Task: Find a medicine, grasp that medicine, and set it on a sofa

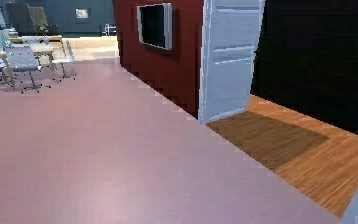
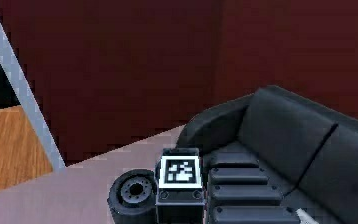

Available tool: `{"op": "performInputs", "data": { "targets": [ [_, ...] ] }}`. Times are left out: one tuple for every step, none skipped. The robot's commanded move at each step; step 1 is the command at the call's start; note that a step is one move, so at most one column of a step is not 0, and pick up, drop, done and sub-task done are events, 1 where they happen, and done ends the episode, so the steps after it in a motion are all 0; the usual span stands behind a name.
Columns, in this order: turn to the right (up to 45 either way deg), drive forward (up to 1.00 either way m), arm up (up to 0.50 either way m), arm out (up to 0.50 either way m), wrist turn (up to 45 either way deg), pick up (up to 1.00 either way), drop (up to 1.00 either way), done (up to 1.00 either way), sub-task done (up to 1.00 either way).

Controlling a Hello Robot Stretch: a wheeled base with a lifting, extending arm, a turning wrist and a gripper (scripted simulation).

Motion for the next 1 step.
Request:
{"op": "performInputs", "data": {
  "targets": [
    [-45.0, 0.0, 0.0, 0.0, 0.0, 0.0, 0.0, 0.0, 0.0]
  ]
}}
